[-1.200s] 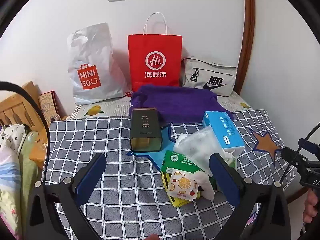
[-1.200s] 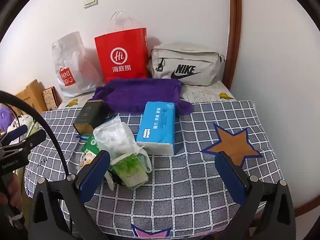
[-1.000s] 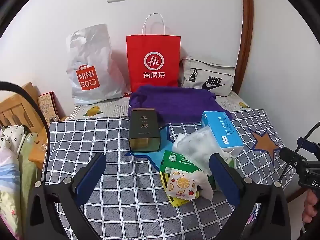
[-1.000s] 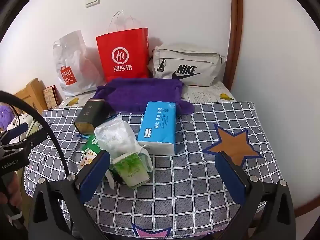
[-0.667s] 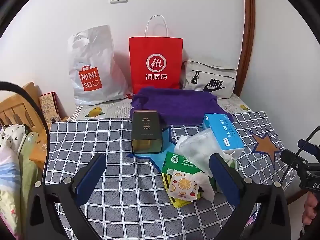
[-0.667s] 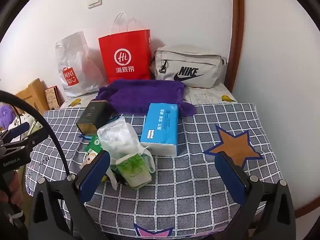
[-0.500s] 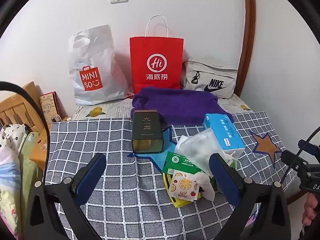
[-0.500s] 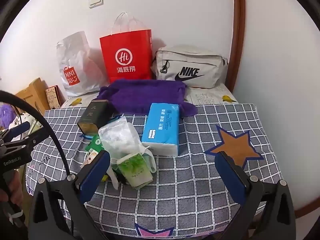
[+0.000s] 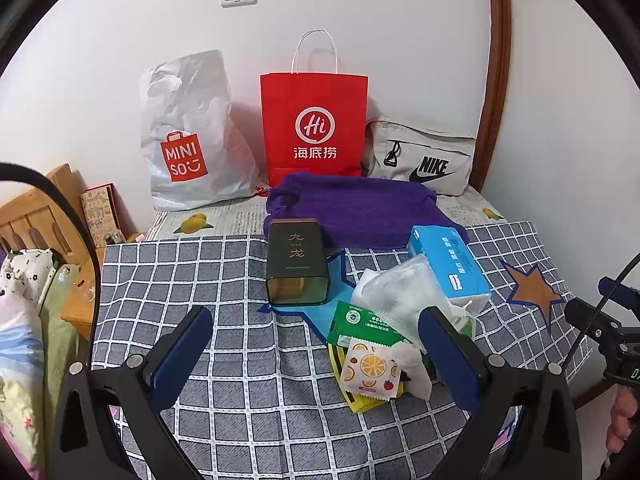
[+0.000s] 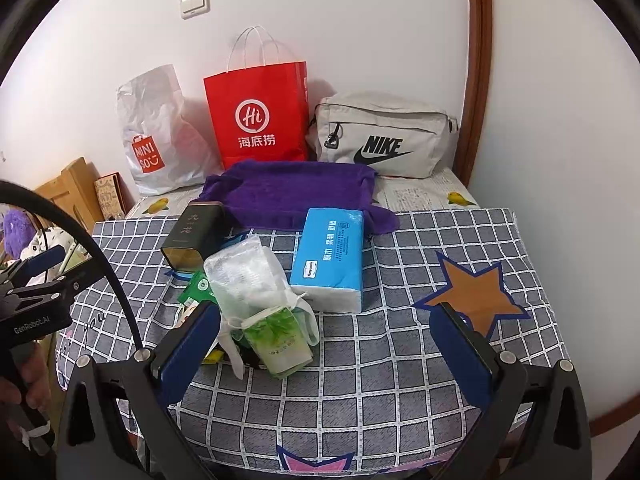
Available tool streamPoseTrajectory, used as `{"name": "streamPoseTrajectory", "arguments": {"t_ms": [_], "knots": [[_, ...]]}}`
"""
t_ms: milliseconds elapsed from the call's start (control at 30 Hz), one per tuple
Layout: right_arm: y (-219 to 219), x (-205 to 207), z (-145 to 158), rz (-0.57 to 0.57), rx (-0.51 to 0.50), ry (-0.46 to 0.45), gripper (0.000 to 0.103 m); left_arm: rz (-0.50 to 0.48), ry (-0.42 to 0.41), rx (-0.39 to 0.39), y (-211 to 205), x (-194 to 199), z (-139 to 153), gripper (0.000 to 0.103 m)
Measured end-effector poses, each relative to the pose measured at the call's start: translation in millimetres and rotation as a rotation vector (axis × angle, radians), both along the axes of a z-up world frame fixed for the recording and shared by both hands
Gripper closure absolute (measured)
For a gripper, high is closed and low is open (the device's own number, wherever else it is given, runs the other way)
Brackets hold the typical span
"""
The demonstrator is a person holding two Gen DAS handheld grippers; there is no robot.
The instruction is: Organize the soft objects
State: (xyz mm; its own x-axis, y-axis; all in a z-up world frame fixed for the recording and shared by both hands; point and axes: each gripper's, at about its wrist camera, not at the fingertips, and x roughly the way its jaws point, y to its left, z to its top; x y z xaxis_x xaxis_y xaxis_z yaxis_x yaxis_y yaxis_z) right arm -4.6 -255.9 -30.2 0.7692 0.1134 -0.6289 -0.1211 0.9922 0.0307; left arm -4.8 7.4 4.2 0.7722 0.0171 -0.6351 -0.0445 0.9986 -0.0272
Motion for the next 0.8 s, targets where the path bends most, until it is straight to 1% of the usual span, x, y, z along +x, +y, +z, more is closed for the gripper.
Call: {"name": "streamPoseTrajectory", "arguments": {"t_ms": [800], "knots": [[0.6, -3.4, 3.5, 0.005, 0.006, -0.005, 0.0, -0.01, 0.005, 0.016, -2.8, -2.9, -2.6, 0.0]]}}
